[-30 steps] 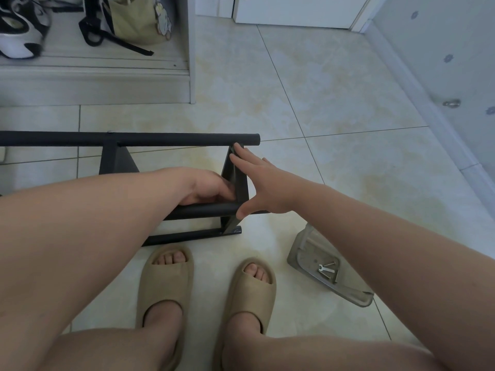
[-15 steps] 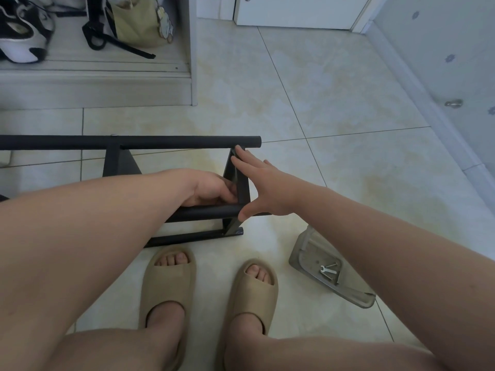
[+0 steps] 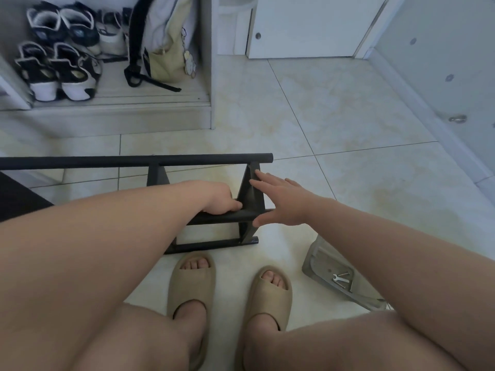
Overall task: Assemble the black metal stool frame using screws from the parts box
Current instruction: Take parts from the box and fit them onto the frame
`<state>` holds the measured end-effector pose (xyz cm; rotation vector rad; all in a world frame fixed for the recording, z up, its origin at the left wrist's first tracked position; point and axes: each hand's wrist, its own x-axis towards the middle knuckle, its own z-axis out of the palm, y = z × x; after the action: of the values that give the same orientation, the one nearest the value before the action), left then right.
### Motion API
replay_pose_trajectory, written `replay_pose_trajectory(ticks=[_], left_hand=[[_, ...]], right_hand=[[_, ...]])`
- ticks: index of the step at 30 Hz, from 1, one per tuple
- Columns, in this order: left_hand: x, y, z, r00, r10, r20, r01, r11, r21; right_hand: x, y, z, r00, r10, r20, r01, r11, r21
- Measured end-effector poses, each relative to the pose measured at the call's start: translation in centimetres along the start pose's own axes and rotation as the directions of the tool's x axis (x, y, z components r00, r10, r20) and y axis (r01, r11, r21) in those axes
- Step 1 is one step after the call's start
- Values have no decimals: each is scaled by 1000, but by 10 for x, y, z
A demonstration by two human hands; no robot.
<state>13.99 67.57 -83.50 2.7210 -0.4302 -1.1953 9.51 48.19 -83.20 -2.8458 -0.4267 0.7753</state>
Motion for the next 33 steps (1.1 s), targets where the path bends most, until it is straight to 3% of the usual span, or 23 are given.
replay_pose_trajectory(ticks=[5,10,17,22,26,33], left_hand=[[-48,-12,9,1000,27,15,-28,993,114],[-61,-25,16,998,56,-34,-51,991,120],[-36,-36,24,997,34,-76,-19,981,193],[-25,-42,26,994,58,-96,-44,989,140],[-34,-47,16,970,77,-230,-50,991,121],[-55,-40,16,835,237,-497,-148,966,211]], right_hand=[[-25,-19,-11,992,105,67,-106,994,7],[-46,-33,-8,980,150,132,-150,989,-14],[-28,-30,-1,983,168,69,-170,985,24],[-24,-26,1,988,150,28,-151,989,5],[-27,-29,-7,983,154,-95,-147,986,82],[-49,-29,-8,945,182,-272,-138,975,171]])
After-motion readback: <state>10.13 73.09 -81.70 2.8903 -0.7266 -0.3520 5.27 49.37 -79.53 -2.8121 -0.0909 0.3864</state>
